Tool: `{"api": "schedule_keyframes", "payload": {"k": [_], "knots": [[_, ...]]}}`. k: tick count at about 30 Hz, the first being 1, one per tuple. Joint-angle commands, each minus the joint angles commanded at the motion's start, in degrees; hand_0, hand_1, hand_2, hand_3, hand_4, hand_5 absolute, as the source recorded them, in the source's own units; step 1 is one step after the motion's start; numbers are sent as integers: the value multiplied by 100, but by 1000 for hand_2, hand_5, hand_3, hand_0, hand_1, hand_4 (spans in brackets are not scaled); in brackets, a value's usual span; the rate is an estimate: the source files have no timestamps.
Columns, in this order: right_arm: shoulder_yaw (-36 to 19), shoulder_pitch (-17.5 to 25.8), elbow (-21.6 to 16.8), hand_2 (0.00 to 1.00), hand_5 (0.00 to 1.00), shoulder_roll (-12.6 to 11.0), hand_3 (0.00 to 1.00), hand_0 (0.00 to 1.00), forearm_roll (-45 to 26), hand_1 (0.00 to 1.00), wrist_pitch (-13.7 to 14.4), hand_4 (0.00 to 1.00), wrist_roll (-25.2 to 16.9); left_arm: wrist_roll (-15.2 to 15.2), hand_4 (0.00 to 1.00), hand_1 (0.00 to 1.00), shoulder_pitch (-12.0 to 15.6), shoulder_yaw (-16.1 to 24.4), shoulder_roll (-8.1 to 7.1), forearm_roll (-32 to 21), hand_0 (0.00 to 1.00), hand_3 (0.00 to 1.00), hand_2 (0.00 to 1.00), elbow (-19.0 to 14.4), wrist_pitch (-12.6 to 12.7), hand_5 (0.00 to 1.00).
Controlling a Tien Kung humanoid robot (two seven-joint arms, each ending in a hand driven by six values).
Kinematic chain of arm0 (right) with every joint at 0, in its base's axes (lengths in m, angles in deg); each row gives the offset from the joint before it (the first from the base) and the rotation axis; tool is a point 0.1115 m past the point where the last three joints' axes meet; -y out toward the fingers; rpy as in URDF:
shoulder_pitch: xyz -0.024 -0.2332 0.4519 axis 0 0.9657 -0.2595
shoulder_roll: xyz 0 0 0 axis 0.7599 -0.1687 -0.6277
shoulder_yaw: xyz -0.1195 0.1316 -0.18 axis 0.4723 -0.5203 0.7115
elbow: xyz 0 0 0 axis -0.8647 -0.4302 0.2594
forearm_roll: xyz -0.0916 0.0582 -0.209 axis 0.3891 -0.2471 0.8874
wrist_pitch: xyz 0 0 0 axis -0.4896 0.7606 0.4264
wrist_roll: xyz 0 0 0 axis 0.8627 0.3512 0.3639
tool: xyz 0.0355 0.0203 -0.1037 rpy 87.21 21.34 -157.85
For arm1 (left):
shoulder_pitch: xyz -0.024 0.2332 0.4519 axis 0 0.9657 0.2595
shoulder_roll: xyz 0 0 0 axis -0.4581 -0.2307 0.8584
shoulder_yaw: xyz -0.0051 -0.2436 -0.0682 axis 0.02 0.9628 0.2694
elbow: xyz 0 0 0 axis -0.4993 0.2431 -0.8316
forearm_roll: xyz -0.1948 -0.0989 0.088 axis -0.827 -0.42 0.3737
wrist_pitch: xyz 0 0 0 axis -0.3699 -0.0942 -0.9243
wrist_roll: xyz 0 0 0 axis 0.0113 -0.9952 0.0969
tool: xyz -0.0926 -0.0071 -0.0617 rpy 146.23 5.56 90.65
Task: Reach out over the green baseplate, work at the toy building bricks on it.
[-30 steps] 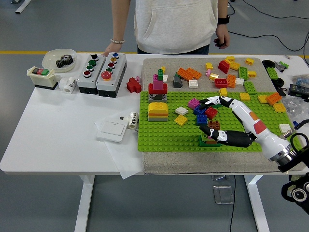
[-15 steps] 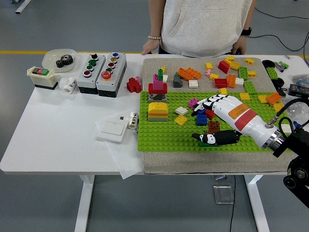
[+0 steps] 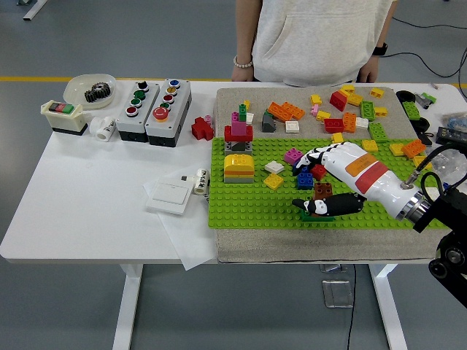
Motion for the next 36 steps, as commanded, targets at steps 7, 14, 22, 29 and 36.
{"api": "schedule_keyframes", "payload": {"k": [7, 14, 22, 29, 36], "knots": [[-58, -15, -16, 554, 613, -19, 592, 483, -48, 507, -3, 820, 20, 14, 601, 575, -15, -15, -3, -20, 476, 579, 634, 0, 7, 674], [-93, -10, 5, 514, 608, -13, 591, 457, -4, 453, -40, 818, 66, 26, 603, 572, -24, -28, -5, -53, 476, 579, 633, 2, 21, 673], [-113, -2, 24, 557, 601, -9, 568, 487, -6, 494, -53, 811, 46, 21, 604, 572, -32, -23, -5, -42, 478, 579, 632, -2, 23, 674], [-104, -7, 139, 575, 607, 6, 558, 517, 21, 506, -61, 802, 61, -3, 604, 573, 4, 15, 6, 5, 478, 578, 634, 1, 26, 676], [-168, 0, 126, 565, 606, -17, 546, 523, 8, 505, 3, 766, 17, 9, 605, 573, 5, -14, 6, -37, 478, 578, 633, 1, 44, 675]]}}
